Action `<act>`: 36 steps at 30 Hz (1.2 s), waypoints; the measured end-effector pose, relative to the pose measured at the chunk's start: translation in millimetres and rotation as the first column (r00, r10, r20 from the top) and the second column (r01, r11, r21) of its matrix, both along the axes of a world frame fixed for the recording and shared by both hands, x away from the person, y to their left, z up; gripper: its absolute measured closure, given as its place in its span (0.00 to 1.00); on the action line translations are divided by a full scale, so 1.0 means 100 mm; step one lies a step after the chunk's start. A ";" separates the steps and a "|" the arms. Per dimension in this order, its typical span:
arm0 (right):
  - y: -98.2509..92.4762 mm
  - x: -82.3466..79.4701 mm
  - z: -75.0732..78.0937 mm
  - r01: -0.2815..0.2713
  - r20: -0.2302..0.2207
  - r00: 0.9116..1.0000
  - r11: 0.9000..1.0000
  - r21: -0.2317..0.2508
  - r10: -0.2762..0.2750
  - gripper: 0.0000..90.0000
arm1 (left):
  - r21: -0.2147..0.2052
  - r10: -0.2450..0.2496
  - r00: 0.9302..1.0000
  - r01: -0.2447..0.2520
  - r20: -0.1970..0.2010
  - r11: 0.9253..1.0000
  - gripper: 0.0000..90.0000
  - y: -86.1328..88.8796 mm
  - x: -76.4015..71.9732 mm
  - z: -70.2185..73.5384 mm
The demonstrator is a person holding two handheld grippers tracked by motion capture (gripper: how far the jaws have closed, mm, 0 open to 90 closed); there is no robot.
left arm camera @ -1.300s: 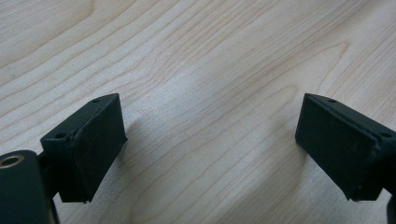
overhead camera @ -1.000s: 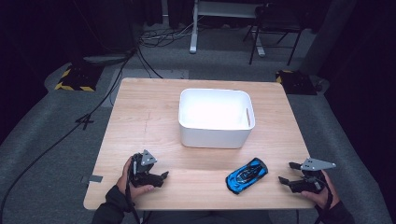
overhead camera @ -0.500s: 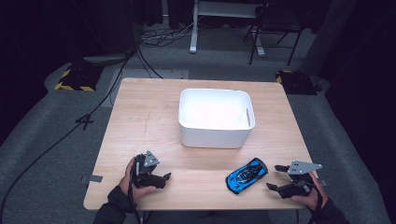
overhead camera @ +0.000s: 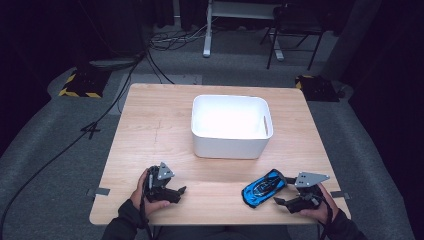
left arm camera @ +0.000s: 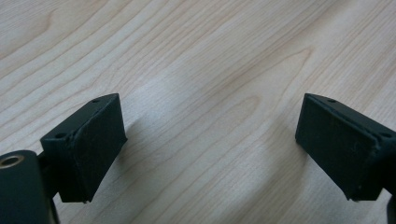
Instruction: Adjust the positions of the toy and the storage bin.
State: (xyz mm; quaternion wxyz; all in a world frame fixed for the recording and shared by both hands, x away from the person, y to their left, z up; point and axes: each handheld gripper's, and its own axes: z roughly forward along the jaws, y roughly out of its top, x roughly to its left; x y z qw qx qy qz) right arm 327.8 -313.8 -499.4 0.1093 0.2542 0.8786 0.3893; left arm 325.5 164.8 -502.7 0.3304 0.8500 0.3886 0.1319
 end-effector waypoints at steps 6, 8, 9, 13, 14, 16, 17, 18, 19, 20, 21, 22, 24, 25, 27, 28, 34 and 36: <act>0.08 0.01 -0.01 0.033 0.004 0.999 0.999 -0.013 -0.033 0.17 | 0.000 -0.020 1.000 0.020 0.010 1.000 0.10 -0.07 -0.01 0.00; 0.11 0.01 -0.02 0.026 0.012 1.000 0.999 -0.026 -0.026 0.17 | 0.005 -0.028 1.000 0.028 0.009 1.000 0.10 -0.10 -0.01 0.00; 0.11 0.00 -0.02 0.026 0.013 1.000 0.999 -0.027 -0.026 0.17 | 0.003 -0.027 1.000 0.027 0.005 1.000 0.10 -0.11 -0.01 0.00; 0.12 0.01 -0.02 0.019 0.016 1.000 0.999 -0.034 -0.018 0.17 | -0.005 -0.045 0.999 0.045 0.003 0.999 0.10 -0.19 -0.04 0.00; 0.12 0.00 -0.02 0.022 0.016 1.000 0.999 -0.033 -0.021 0.17 | 0.009 -0.049 0.999 0.049 0.014 0.999 0.10 -0.19 -0.04 0.00; 0.13 0.00 -0.02 0.024 0.014 1.000 0.999 -0.033 -0.023 0.17 | 0.005 -0.061 0.998 0.061 0.011 0.998 0.10 -0.22 -0.04 0.00; 0.13 0.00 -0.02 0.022 0.016 1.000 0.999 -0.036 -0.021 0.17 | 0.010 -0.066 0.998 0.065 0.020 0.998 0.10 -0.24 -0.05 0.00; 0.14 0.00 -0.02 0.020 0.013 1.000 0.999 -0.035 -0.020 0.16 | -0.001 -0.066 0.998 0.066 0.006 0.998 0.09 -0.25 -0.05 0.00; 0.14 0.00 -0.02 0.022 0.014 1.000 0.999 -0.034 -0.021 0.16 | -0.003 -0.072 0.997 0.072 0.000 0.997 0.10 -0.27 -0.06 0.00; 0.15 0.00 -0.02 0.019 0.011 1.000 0.999 -0.036 -0.019 0.16 | 0.003 -0.074 0.997 0.074 0.007 0.997 0.10 -0.28 -0.06 0.00; 0.16 0.00 -0.02 0.020 0.009 1.000 0.999 -0.036 -0.020 0.16 | 0.010 -0.081 0.997 0.081 0.015 0.997 0.10 -0.29 -0.06 0.00; 0.16 0.00 -0.02 0.018 0.006 1.000 0.999 -0.035 -0.018 0.15 | -0.005 -0.081 0.997 0.081 0.008 0.997 0.10 -0.31 -0.07 0.00; 0.17 0.00 -0.02 0.017 0.006 1.000 0.999 -0.035 -0.017 0.15 | 0.006 -0.091 0.996 0.090 0.014 0.996 0.09 -0.32 -0.07 0.00; 0.17 0.00 -0.02 0.017 0.006 1.000 0.999 -0.035 -0.017 0.15 | 0.012 -0.097 0.995 0.097 0.017 0.995 0.09 -0.32 -0.07 0.01; 0.17 0.00 -0.02 0.016 0.005 1.000 0.999 -0.037 -0.016 0.15 | 0.003 -0.094 0.996 0.094 0.004 0.996 0.10 -0.33 -0.08 0.00; 0.18 0.00 -0.02 0.017 0.003 1.000 0.999 -0.037 -0.017 0.14 | -0.002 -0.095 0.996 0.095 0.000 0.996 0.10 -0.34 -0.08 0.00; 0.22 0.01 -0.03 0.014 0.003 1.000 0.999 -0.044 -0.014 0.10 | -0.002 -0.098 0.995 0.098 0.004 0.995 0.09 -0.35 -0.08 0.00; 0.23 0.01 -0.03 0.015 0.001 1.000 0.999 -0.045 -0.015 0.09 | -0.004 -0.098 0.995 0.098 0.005 0.995 0.09 -0.35 -0.08 0.00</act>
